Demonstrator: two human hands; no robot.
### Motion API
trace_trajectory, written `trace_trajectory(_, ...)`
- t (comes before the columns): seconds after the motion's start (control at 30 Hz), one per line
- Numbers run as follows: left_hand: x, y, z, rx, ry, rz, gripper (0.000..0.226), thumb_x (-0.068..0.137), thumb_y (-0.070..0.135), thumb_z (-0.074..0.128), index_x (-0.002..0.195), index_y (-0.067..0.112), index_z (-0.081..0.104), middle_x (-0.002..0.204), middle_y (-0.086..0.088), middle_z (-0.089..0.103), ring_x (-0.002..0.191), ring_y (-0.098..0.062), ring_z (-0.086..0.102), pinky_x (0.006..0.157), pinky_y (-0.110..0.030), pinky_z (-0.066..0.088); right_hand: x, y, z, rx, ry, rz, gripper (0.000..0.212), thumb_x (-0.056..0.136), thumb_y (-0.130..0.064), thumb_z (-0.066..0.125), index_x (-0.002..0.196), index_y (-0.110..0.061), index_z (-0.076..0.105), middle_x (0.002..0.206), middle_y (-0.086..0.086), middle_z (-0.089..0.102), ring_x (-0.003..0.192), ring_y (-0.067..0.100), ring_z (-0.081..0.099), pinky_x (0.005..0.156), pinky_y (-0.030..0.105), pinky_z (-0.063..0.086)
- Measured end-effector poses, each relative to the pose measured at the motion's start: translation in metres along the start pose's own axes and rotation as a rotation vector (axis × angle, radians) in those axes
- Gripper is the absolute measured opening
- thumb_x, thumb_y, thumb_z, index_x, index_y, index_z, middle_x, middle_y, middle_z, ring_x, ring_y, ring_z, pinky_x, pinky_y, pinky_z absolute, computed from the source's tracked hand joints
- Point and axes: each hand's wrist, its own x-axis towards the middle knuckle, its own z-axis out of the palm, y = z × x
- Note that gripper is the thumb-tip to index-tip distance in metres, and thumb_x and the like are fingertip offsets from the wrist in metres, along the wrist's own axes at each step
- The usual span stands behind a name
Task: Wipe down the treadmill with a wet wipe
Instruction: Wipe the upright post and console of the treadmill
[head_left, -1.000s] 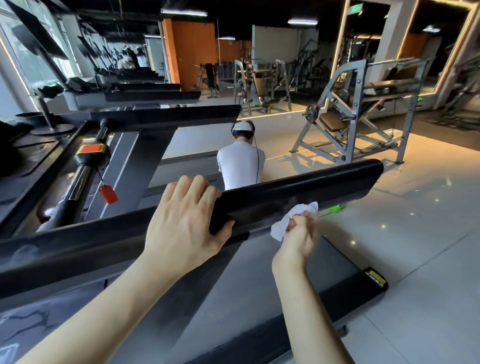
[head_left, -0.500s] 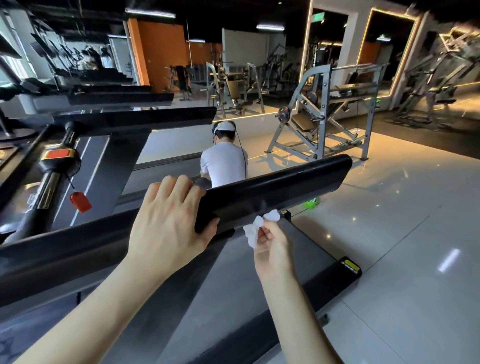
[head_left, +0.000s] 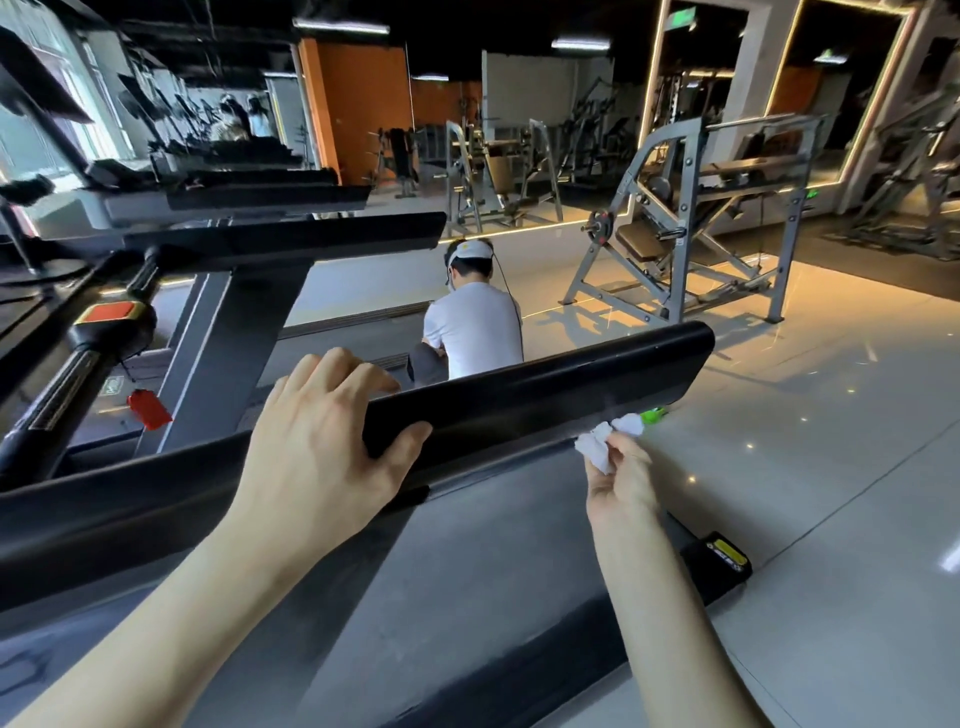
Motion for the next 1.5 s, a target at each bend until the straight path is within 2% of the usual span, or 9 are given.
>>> trace_trajectory(0.3,0.018,0.036,0.036,0.085,-0.028,0.031,0.041,0.082,0.05,0.079,0.106,0.017,0.07,0.096,0.002,0.061,0.09,-0.027,0.056,0.078,-0.04,0.045,-0.033,0.036,-0.006,-0.396,-0.223,-0.293,0.005,0.09,-0.001,0.07,0.094,0.001,0.07,0.075,0.015,0.067,0.068,0.027,0.056,0.069,0.036,0.049)
trace_trajectory(0.5,0.016,0.037,0.043,0.132,0.019,0.055,0.047,0.08,0.055,0.071,0.104,0.014,0.071,0.094,-0.001,0.06,0.086,-0.029,0.055,0.078,-0.04,0.042,0.006,-0.013,0.0,-0.349,0.07,-0.448,0.019,0.091,0.006,0.067,0.086,-0.012,0.07,0.073,-0.002,0.07,0.065,0.007,0.064,0.068,0.026,0.05)
trace_trajectory(0.73,0.015,0.038,0.047,0.144,0.084,0.074,0.046,0.079,0.052,0.072,0.101,0.011,0.07,0.091,-0.002,0.058,0.085,-0.032,0.055,0.075,-0.041,0.041,-0.056,0.029,0.006,-0.656,-0.379,-0.578,0.013,0.091,0.006,0.069,0.083,-0.004,0.07,0.068,0.002,0.072,0.064,0.005,0.068,0.061,0.014,0.048)
trace_trajectory(0.9,0.012,0.039,0.047,0.15,0.092,0.077,0.046,0.08,0.052,0.073,0.102,0.012,0.069,0.092,-0.002,0.059,0.086,-0.032,0.055,0.078,-0.042,0.042,0.005,-0.019,0.008,-0.709,-0.12,-0.757,0.003,0.089,-0.018,0.068,0.089,-0.021,0.068,0.077,0.0,0.073,0.07,0.023,0.067,0.064,0.047,0.056)
trace_trajectory(1.0,0.011,0.04,0.048,0.152,0.103,0.071,0.045,0.08,0.053,0.072,0.101,0.013,0.069,0.092,-0.002,0.059,0.086,-0.031,0.056,0.079,-0.042,0.043,0.0,-0.017,0.014,-0.772,-0.062,-0.891,0.013,0.093,-0.006,0.065,0.096,-0.019,0.067,0.087,0.001,0.07,0.078,0.021,0.068,0.068,0.039,0.055)
trace_trajectory(1.17,0.011,0.04,0.049,0.154,0.115,0.071,0.045,0.082,0.052,0.07,0.1,0.011,0.069,0.09,-0.003,0.06,0.083,-0.032,0.055,0.077,-0.043,0.041,-0.044,0.018,0.025,-1.013,-0.617,-1.241,0.02,0.1,0.001,0.056,0.105,-0.002,0.074,0.091,0.001,0.053,0.078,0.022,0.069,0.066,0.038,0.055)
trace_trajectory(1.23,0.011,0.039,0.048,0.157,0.107,0.075,0.044,0.082,0.053,0.07,0.101,0.013,0.069,0.091,-0.002,0.06,0.084,-0.032,0.055,0.078,-0.043,0.042,-0.031,-0.003,0.03,-1.14,-0.7,-1.301,0.028,0.1,0.0,0.051,0.112,-0.008,0.076,0.092,0.001,0.051,0.08,0.023,0.069,0.073,0.034,0.054)
trace_trajectory(1.4,0.01,0.04,0.048,0.152,0.102,0.073,0.043,0.081,0.052,0.071,0.102,0.014,0.07,0.092,0.0,0.059,0.085,-0.03,0.056,0.08,-0.043,0.043,0.017,-0.073,0.049,-1.527,-0.307,-1.198,0.029,0.093,-0.003,0.05,0.106,-0.004,0.076,0.101,0.012,0.058,0.083,0.037,0.063,0.072,0.035,0.047)
trace_trajectory(1.5,0.012,0.042,0.048,0.147,0.095,0.058,0.044,0.081,0.054,0.07,0.099,0.015,0.07,0.091,0.0,0.059,0.085,-0.031,0.056,0.082,-0.043,0.043,-0.002,-0.064,0.059,-1.661,-0.323,-1.202,0.038,0.091,-0.004,0.051,0.119,-0.012,0.074,0.108,0.011,0.056,0.087,0.037,0.061,0.071,0.037,0.047)
